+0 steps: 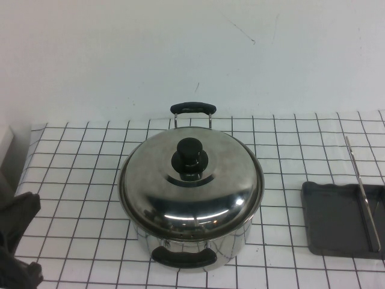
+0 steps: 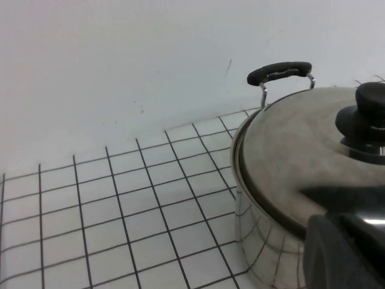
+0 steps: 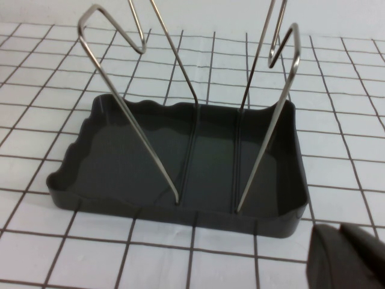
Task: Put pot lid on rack
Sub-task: Open the pot
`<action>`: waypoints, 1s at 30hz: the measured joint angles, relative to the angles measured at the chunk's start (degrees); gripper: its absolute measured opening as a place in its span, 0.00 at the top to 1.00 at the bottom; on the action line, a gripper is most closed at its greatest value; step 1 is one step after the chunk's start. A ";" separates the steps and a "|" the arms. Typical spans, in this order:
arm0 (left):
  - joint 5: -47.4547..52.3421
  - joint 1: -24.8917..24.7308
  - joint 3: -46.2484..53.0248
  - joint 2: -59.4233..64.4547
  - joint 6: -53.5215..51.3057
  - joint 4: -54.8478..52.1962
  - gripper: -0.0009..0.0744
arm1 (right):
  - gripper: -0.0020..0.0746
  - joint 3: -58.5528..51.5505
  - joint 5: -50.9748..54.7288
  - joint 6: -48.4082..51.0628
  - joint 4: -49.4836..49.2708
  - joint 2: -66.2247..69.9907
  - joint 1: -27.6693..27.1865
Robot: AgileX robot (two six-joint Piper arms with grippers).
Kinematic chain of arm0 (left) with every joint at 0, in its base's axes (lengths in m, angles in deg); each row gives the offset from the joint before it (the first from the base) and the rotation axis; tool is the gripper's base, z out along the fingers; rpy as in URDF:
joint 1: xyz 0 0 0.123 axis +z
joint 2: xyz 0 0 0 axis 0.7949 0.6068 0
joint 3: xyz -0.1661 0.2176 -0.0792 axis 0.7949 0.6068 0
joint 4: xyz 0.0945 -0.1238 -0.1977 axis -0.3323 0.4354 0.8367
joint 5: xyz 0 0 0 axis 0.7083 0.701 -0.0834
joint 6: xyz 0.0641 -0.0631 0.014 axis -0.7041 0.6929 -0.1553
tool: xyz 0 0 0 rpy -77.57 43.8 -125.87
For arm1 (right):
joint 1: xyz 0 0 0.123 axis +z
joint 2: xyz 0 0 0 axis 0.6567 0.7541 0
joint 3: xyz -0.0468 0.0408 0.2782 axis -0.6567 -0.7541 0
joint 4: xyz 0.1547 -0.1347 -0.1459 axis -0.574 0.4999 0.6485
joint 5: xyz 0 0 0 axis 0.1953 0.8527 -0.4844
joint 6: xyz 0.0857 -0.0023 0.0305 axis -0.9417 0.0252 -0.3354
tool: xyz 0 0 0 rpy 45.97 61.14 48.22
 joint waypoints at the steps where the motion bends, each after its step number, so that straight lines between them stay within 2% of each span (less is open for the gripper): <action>1: 0.00 0.00 -0.16 0.62 -1.91 1.16 0.99 | 0.98 0.00 0.00 0.00 0.00 0.00 0.00; 5: 0.06 0.00 -2.58 2.26 -1.65 0.22 0.99 | 0.98 0.00 0.00 0.00 0.00 0.00 0.00; 8: -1.01 0.00 -5.44 2.26 7.64 -6.21 0.99 | 0.98 0.00 0.00 0.00 0.00 0.00 0.00; 12: -2.05 -0.97 -9.28 2.35 24.91 -20.56 0.95 | 0.98 0.00 0.00 0.00 0.00 0.00 0.00; 16: -7.64 -7.11 -10.76 2.35 45.18 -39.59 0.82 | 0.98 0.00 0.00 0.00 0.00 0.00 0.00; 21: -18.56 -19.22 -10.64 4.30 81.16 -72.89 0.56 | 0.98 0.00 0.00 0.00 0.00 0.00 0.00; 24: -27.83 -24.95 -10.53 9.39 91.83 -85.68 0.46 | 0.98 0.00 0.00 0.00 0.00 0.00 0.00; 27: -34.67 -28.31 -10.53 16.93 95.67 -90.28 0.42 | 0.98 0.00 0.00 0.00 0.00 0.00 0.00; 30: -41.96 -28.85 -10.53 25.32 96.73 -91.11 0.41 | 0.98 0.00 0.00 0.00 0.00 0.00 0.00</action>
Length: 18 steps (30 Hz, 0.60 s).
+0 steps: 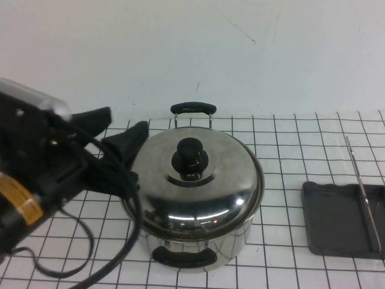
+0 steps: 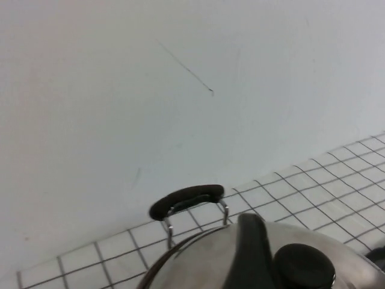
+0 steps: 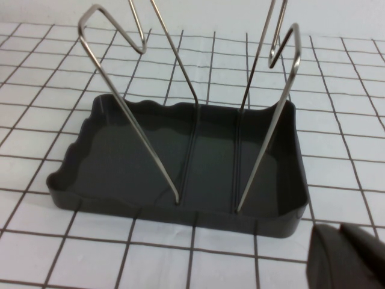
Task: Put pot lid on rack
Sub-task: Open the pot
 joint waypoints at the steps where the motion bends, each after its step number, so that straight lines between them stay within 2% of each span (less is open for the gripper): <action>1: -3.19 0.00 0.00 3.00 -0.26 0.00 0.41 | 0.98 0.00 0.00 0.00 0.00 0.00 0.00; 6: -16.40 -0.61 -0.87 16.48 -6.48 1.08 0.40 | 0.98 0.00 0.00 0.00 0.00 0.00 0.00; 13: -20.99 -1.74 -5.07 28.27 -9.17 4.23 0.34 | 0.98 0.00 0.00 0.00 0.00 0.00 0.00; 18: -23.07 -1.70 -6.71 32.14 -9.41 4.87 0.33 | 0.98 0.00 0.00 0.00 0.00 0.00 0.00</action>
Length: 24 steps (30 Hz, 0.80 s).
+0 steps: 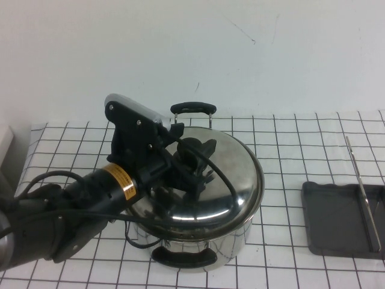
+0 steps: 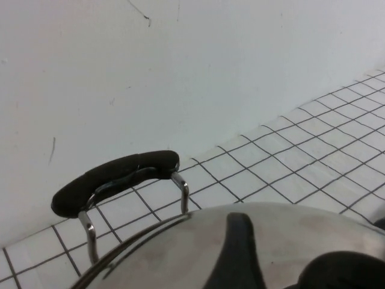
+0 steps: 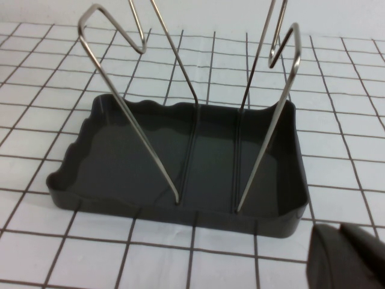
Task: Put pot lid on rack
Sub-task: Open the pot
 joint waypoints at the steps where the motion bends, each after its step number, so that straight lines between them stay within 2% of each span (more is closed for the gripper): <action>1: -0.63 0.00 -0.16 0.73 0.00 0.25 0.33 | 0.98 0.00 0.00 0.00 0.00 0.00 0.00; 8: -2.68 0.00 -0.21 3.72 0.00 1.17 0.35 | 0.98 0.00 0.00 0.00 0.00 0.00 0.00; 14: -3.86 0.00 -0.21 3.77 -0.20 1.59 0.57 | 0.98 0.00 0.00 0.00 0.00 0.00 0.00; 24: -11.35 0.00 -0.21 0.89 -0.10 1.69 0.57 | 0.98 0.00 0.00 0.00 0.00 0.00 0.00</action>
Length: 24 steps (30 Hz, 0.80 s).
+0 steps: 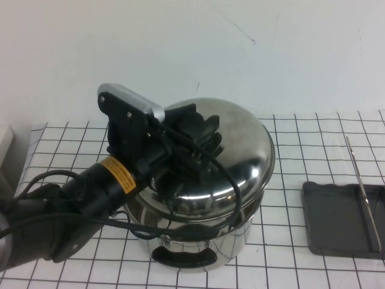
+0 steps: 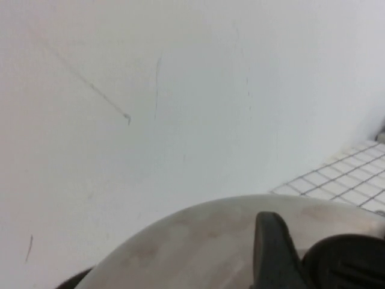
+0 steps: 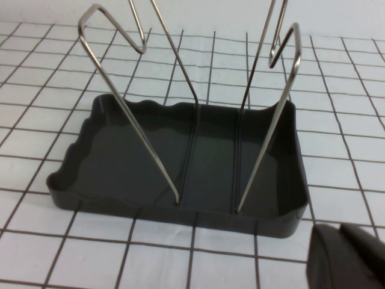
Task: Put pot lid on rack
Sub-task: Hand over the pot lid
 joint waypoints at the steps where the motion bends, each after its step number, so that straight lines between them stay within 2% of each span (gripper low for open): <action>1: -0.31 0.00 0.00 -1.02 0.00 0.00 0.57 | 0.98 0.00 0.00 0.00 0.00 0.00 0.00; 5: -4.20 0.00 0.00 -4.64 2.60 0.00 0.57 | 0.98 0.00 0.00 0.00 0.00 0.00 0.00; 11: -13.83 0.00 0.00 -7.46 19.26 -0.68 0.57 | 0.98 0.00 0.00 0.00 0.00 0.00 0.00; 13: -14.23 0.00 0.00 -7.53 24.82 -2.17 0.57 | 0.98 0.00 0.00 0.00 0.04 0.00 0.00; 17: -14.13 0.00 0.00 -7.30 29.11 -5.80 0.57 | 0.98 0.00 -0.60 -2.08 -0.65 0.00 0.00; 19: -14.13 0.00 0.00 -7.19 30.42 -6.75 0.57 | 0.98 -0.12 -1.80 -6.40 -7.08 0.00 0.00; 21: -14.13 0.00 0.00 -6.95 31.80 -7.11 0.57 | 0.98 -0.12 -3.74 -13.24 -20.87 0.00 0.00; 24: -14.24 0.00 0.00 -6.17 33.98 -7.11 0.57 | 0.98 -0.12 -5.34 -17.74 -36.93 0.00 0.00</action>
